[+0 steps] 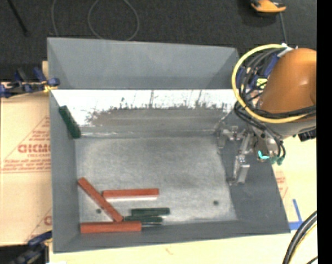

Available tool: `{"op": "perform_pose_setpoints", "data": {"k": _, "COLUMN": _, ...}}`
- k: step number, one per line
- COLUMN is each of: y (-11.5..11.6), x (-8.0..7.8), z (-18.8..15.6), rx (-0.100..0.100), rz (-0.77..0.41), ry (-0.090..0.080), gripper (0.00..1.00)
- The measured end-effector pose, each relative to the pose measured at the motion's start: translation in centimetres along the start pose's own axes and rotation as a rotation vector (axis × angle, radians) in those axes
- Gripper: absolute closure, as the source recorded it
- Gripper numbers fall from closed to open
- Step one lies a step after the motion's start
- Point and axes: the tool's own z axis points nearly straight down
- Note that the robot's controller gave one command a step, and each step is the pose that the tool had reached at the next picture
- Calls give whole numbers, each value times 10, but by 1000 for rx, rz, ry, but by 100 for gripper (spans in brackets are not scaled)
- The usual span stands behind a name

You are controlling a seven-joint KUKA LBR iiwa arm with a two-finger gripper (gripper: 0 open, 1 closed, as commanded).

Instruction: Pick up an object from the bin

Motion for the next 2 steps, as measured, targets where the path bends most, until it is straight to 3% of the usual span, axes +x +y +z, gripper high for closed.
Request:
{"op": "perform_pose_setpoints", "data": {"k": 1, "y": 10, "x": 18, "z": 87, "rx": -1, "rz": -4, "ry": 2, "gripper": 0}}
{"op": "perform_pose_setpoints", "data": {"k": 2, "y": -34, "x": 51, "z": 142, "rx": 3, "rz": -369, "ry": -9, "gripper": 0}}
